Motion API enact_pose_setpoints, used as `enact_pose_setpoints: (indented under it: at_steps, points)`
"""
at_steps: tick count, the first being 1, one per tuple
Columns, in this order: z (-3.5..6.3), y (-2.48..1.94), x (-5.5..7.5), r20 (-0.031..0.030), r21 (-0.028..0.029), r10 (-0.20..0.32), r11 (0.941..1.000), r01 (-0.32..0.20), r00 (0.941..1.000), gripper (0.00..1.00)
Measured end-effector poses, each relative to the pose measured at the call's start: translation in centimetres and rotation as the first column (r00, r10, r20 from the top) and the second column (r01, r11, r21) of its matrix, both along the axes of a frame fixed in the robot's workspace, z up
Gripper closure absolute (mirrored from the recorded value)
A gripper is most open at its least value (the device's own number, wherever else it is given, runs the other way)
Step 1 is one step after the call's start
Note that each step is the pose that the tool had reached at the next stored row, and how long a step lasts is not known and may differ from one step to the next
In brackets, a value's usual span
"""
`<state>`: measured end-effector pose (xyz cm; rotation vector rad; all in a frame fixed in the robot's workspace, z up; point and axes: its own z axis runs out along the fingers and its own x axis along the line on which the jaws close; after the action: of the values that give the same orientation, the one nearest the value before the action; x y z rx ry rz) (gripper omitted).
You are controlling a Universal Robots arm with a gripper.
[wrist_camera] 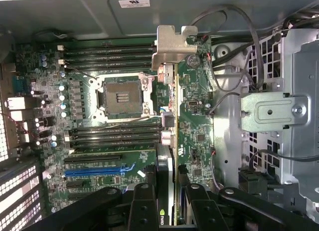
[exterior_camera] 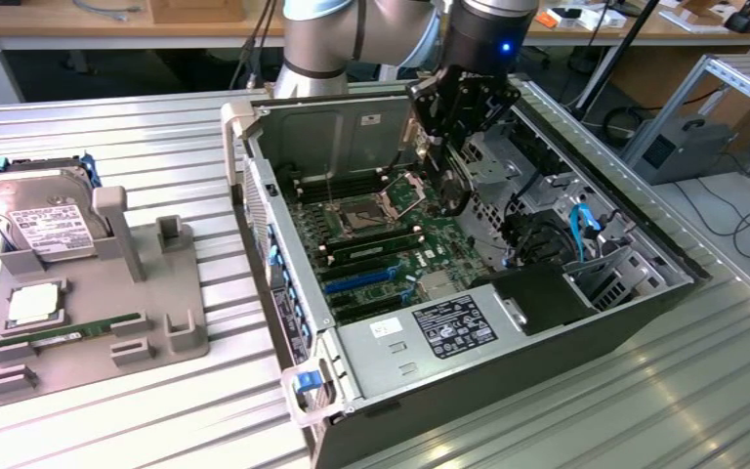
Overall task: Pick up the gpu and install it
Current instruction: 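Insert the gpu into the slot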
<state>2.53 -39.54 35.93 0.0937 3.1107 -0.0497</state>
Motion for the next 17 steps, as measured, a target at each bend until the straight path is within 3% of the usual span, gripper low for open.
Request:
enact_pose_setpoints:
  at_steps: [5,9,17]
  points:
    - [0.0,0.0,0.0,0.0,0.0,0.044,0.999,-0.044,0.999,0.73]
    - [0.0,0.0,0.0,0.0,0.0,0.101,0.9949,-0.101,0.9949,0.73]
    - [0.0,0.0,0.0,0.0,-0.0001,0.15,0.9888,-0.15,0.9888,0.73]
